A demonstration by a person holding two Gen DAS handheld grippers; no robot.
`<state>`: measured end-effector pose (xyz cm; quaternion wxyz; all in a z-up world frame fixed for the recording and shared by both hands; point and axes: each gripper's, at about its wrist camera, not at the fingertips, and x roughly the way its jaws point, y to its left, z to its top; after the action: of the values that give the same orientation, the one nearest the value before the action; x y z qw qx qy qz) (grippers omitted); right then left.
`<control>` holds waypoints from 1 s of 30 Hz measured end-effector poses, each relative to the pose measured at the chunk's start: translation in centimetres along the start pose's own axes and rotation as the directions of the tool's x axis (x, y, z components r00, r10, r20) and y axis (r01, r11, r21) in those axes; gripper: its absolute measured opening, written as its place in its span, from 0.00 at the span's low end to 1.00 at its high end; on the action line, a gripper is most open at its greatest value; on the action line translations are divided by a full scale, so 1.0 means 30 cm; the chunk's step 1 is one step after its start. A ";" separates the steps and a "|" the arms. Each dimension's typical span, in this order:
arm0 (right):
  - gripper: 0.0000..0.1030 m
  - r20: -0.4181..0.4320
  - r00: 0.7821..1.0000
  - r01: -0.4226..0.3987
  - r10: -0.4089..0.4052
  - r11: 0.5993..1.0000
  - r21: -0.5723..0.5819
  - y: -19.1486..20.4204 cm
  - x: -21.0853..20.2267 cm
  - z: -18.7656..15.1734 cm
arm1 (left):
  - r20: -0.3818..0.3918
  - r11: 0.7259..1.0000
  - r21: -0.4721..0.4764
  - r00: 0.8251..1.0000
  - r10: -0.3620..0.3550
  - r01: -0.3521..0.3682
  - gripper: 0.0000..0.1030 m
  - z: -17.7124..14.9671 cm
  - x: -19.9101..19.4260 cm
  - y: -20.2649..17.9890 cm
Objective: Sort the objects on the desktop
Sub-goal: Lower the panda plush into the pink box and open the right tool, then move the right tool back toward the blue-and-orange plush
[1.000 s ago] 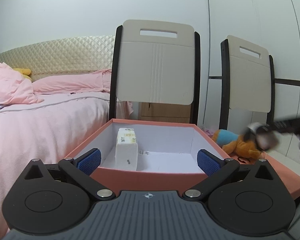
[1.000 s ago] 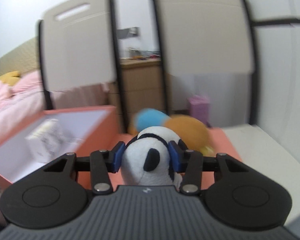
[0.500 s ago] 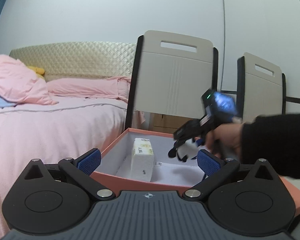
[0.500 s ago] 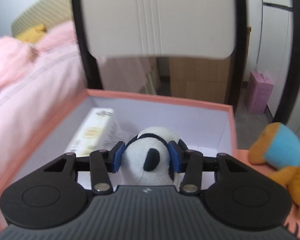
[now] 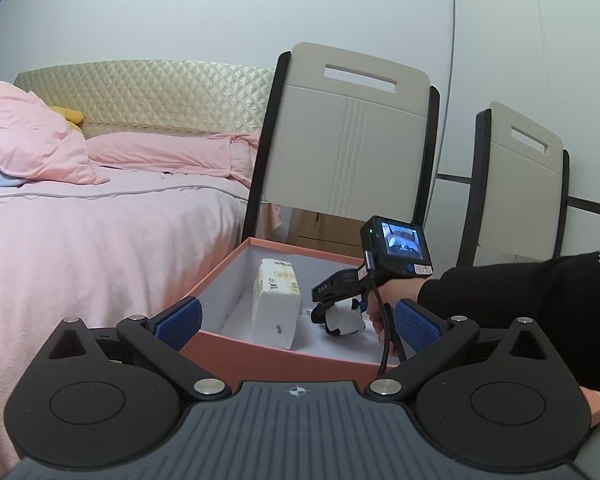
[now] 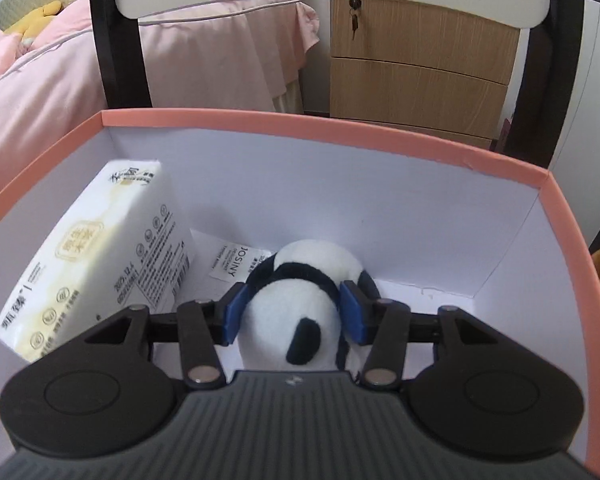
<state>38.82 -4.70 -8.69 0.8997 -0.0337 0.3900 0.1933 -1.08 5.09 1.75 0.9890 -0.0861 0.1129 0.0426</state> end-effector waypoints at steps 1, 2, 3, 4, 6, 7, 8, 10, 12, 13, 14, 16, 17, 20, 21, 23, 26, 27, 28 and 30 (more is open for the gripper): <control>0.66 -0.008 1.000 -0.011 0.011 1.000 0.012 -0.007 -0.005 0.004 | 0.000 1.000 0.000 1.000 0.002 -0.002 1.00 0.001 -0.001 -0.001; 0.75 -0.002 1.000 -0.017 0.017 1.000 0.022 -0.011 -0.018 0.007 | -0.001 1.000 0.000 1.000 0.004 -0.004 1.00 0.001 -0.001 -0.002; 0.82 0.011 1.000 -0.018 0.018 0.999 0.027 -0.010 -0.036 0.013 | -0.001 1.000 0.000 1.000 0.006 -0.006 1.00 0.000 0.000 -0.001; 0.85 0.028 0.999 -0.024 0.023 0.999 0.031 -0.008 -0.055 0.017 | 0.000 1.000 0.000 1.000 0.008 -0.008 1.00 -0.004 0.005 0.003; 0.92 0.061 0.997 -0.044 0.042 0.998 0.041 -0.004 -0.096 0.024 | 0.002 1.000 0.003 1.000 0.009 -0.009 1.00 -0.008 0.008 0.003; 0.92 0.075 0.996 -0.060 0.057 0.997 0.046 -0.006 -0.130 0.025 | 0.004 1.000 0.007 1.000 0.008 -0.008 1.00 -0.009 0.007 0.000; 0.94 0.089 0.993 -0.077 0.073 0.996 0.050 -0.009 -0.168 0.026 | 0.006 1.000 0.014 1.000 0.006 -0.006 1.00 -0.010 0.005 -0.003; 0.96 0.121 0.985 -0.132 0.125 0.990 0.054 -0.020 -0.260 0.018 | 0.011 1.000 0.027 1.000 0.002 -0.002 1.00 -0.012 0.002 -0.011; 1.00 0.163 0.976 -0.155 0.146 0.987 0.043 -0.022 -0.372 -0.006 | 0.016 0.999 0.040 1.000 -0.002 0.002 1.00 -0.014 -0.002 -0.019; 1.00 0.190 0.971 -0.159 0.148 0.986 0.044 -0.028 -0.434 -0.030 | 0.018 0.999 0.044 1.000 -0.004 0.003 1.00 -0.015 -0.004 -0.023; 1.00 0.217 0.965 -0.162 0.148 0.986 0.048 -0.037 -0.494 -0.057 | 0.019 0.999 0.048 1.000 -0.005 0.004 1.00 -0.015 -0.006 -0.026; 1.00 0.245 0.958 -0.171 0.148 0.983 0.074 -0.064 -0.598 -0.117 | 0.022 0.998 0.056 1.000 -0.009 0.007 1.00 -0.016 -0.009 -0.034; 1.00 0.262 0.955 -0.170 0.143 0.982 0.082 -0.078 -0.648 -0.151 | 0.024 0.998 0.059 1.000 -0.010 0.009 1.00 -0.017 -0.011 -0.037; 1.00 0.321 0.941 -0.134 0.103 0.988 0.074 -0.107 -0.780 -0.258 | 0.028 0.998 0.070 1.000 -0.010 0.008 1.00 -0.024 -0.014 -0.049; 1.00 0.339 0.937 -0.111 0.081 0.991 0.069 -0.115 -0.817 -0.293 | 0.028 0.997 0.071 1.000 -0.009 0.007 1.00 -0.030 -0.017 -0.053; 1.00 0.376 0.925 -0.088 0.053 0.993 0.076 -0.142 -0.877 -0.371 | 0.028 0.997 0.073 1.000 -0.008 0.006 1.00 -0.033 -0.019 -0.059; 1.00 0.413 0.910 -0.088 0.042 0.992 0.092 -0.179 -0.949 -0.478 | 0.031 0.996 0.086 0.999 -0.008 0.005 1.00 -0.037 -0.023 -0.073; 1.00 0.420 0.907 -0.087 0.038 0.991 0.097 -0.184 -0.960 -0.508 | 0.033 0.996 0.094 0.999 -0.008 0.005 1.00 -0.040 -0.025 -0.078; 1.00 0.428 0.903 -0.092 0.040 0.991 0.102 -0.189 -0.971 -0.537 | 0.035 0.995 0.101 0.999 -0.008 0.005 1.00 -0.042 -0.026 -0.084; 1.00 0.447 0.893 -0.101 0.045 0.990 0.102 -0.197 -0.994 -0.594 | 0.039 0.993 0.116 0.999 -0.008 0.004 1.00 -0.047 -0.028 -0.095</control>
<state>10.24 -23.50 -0.27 0.9573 0.0814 0.1867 0.2052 -1.91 1.98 1.07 0.9944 -0.0279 0.0954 0.0347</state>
